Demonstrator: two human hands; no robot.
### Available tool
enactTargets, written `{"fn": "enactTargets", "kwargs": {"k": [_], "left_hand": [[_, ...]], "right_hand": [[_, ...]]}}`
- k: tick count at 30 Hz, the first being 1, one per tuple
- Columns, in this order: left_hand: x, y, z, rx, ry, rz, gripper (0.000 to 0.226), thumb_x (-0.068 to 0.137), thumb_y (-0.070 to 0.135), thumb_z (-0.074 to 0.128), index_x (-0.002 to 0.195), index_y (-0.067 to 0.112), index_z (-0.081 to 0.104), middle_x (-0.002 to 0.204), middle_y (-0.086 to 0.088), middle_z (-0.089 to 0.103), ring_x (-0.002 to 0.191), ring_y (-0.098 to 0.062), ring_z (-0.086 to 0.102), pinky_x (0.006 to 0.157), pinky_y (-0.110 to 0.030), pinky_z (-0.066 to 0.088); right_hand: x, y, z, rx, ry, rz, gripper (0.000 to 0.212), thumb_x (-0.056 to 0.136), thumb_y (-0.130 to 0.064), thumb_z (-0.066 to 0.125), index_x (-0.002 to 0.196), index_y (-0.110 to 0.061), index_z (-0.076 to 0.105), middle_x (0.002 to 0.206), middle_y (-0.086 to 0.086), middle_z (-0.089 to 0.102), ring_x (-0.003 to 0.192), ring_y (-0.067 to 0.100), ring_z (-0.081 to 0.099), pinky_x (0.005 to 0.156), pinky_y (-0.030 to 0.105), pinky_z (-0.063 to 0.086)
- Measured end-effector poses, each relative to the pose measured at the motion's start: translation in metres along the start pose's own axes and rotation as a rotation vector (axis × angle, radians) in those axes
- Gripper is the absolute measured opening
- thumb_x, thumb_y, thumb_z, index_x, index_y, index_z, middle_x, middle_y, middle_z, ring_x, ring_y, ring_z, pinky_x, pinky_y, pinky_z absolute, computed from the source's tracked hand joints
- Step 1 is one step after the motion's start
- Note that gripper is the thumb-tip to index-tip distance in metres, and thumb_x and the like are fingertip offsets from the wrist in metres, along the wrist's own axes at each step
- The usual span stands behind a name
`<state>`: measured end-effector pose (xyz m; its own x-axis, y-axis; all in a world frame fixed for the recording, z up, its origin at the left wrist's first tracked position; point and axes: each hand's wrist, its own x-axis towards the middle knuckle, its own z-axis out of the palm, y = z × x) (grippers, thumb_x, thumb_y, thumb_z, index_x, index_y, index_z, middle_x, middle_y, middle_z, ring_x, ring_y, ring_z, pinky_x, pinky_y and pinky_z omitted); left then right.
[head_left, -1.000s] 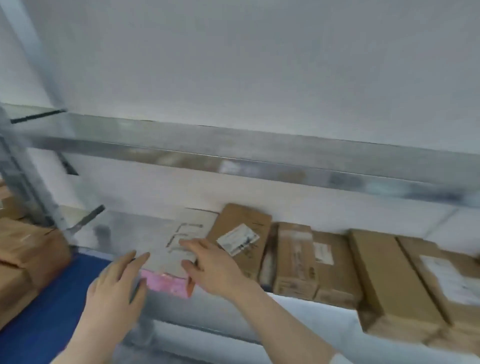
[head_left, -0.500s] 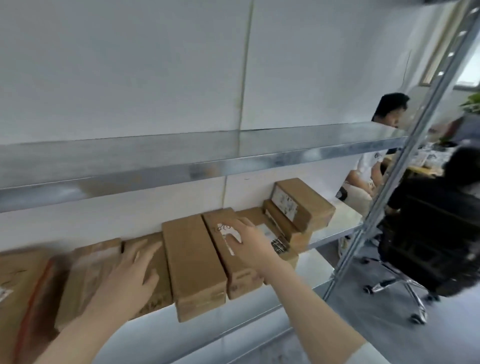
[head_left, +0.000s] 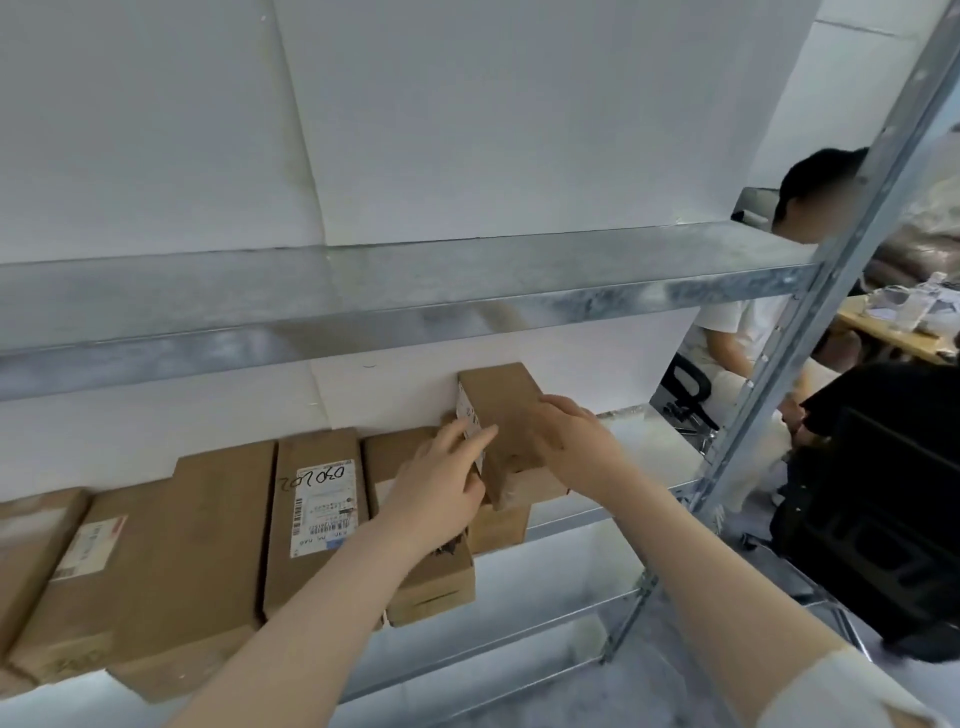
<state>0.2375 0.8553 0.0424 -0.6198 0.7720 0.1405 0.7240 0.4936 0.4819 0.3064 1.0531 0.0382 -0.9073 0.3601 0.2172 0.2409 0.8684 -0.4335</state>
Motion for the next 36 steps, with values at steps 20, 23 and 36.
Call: {"fn": "enactTargets", "kwargs": {"k": [20, 23, 36], "left_hand": [[0.019, 0.023, 0.009, 0.005, 0.194, -0.155, 0.045, 0.099, 0.024, 0.036, 0.144, 0.024, 0.035, 0.156, 0.010, 0.023, 0.127, -0.032, 0.040, 0.105, -0.039, 0.036], [-0.023, 0.010, -0.012, 0.060, 0.278, -0.204, 0.046, 0.098, 0.026, 0.037, 0.143, 0.024, 0.036, 0.154, 0.011, 0.025, 0.126, -0.032, 0.039, 0.103, -0.041, 0.038], [-0.298, -0.133, -0.163, 0.316, 0.764, -0.767, 0.046, 0.096, 0.026, 0.038, 0.141, 0.019, 0.040, 0.153, 0.003, 0.029, 0.119, -0.030, 0.048, 0.102, -0.036, 0.038]], "right_hand": [[-0.012, -0.018, 0.009, 0.297, -0.017, -0.214, 0.038, 0.095, -0.020, 0.051, 0.132, -0.028, 0.052, 0.139, -0.018, 0.043, 0.119, 0.007, 0.050, 0.097, 0.023, 0.041], [-0.024, -0.055, 0.016, 0.336, -0.021, -0.300, 0.039, 0.091, -0.015, 0.057, 0.126, -0.032, 0.058, 0.133, -0.018, 0.047, 0.116, 0.008, 0.052, 0.091, 0.023, 0.039], [-0.059, -0.390, 0.138, 0.576, -0.350, -0.901, 0.037, 0.092, -0.025, 0.054, 0.127, -0.038, 0.055, 0.141, -0.022, 0.038, 0.127, -0.003, 0.035, 0.100, 0.019, 0.029]]}}
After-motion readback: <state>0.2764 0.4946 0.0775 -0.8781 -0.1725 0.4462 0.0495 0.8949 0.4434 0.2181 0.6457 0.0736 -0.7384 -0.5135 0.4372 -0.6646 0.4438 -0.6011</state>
